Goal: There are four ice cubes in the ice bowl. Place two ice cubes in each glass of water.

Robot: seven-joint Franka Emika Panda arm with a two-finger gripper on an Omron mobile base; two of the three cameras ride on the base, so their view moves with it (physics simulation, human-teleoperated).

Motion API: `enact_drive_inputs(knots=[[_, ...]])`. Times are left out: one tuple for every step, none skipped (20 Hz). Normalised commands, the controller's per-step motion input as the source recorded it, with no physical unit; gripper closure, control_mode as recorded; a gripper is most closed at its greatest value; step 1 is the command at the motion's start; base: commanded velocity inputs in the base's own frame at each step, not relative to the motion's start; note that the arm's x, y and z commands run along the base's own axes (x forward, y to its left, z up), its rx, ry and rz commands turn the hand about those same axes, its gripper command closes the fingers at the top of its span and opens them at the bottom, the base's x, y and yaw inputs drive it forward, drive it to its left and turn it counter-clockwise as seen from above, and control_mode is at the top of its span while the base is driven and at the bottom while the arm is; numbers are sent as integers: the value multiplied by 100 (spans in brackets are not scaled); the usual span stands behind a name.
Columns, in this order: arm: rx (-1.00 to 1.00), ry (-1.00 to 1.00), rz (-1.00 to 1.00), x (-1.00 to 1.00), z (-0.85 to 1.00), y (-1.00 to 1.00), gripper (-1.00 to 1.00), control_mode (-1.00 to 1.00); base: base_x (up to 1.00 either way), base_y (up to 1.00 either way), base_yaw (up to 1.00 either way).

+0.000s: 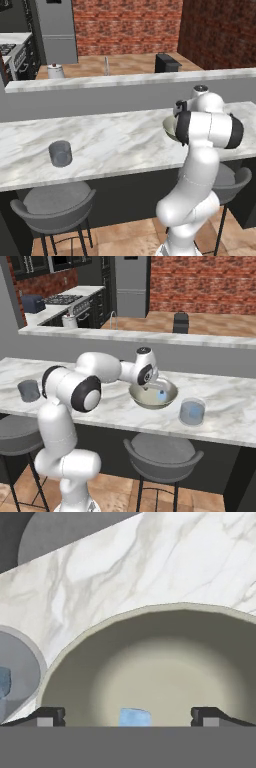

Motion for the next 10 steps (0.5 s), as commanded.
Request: enact_drive_inputs(knots=[[2,0,0,3,-33,-25,-100,-100,0,0,0],[1,0,0,4,-35,-21,-100,-100,0,0,0],[2,0,0,5,-31,-20,-100,-100,0,0,0],[2,0,0,8,-26,-18,-100,-100,0,0,0],[2,0,0,9,-21,-10,-100,-100,0,0,0],[1,0,0,10,-18,-1,-100,-100,0,0,0],[1,0,0,12,-16,0,-100,-100,0,0,0],[0,0,0,14,-20,0,-100,-100,0,0,0],[0,0,0,20,-27,0,-100,-100,0,0,0],[0,0,0,28,-30,0,-100,-100,0,0,0]])
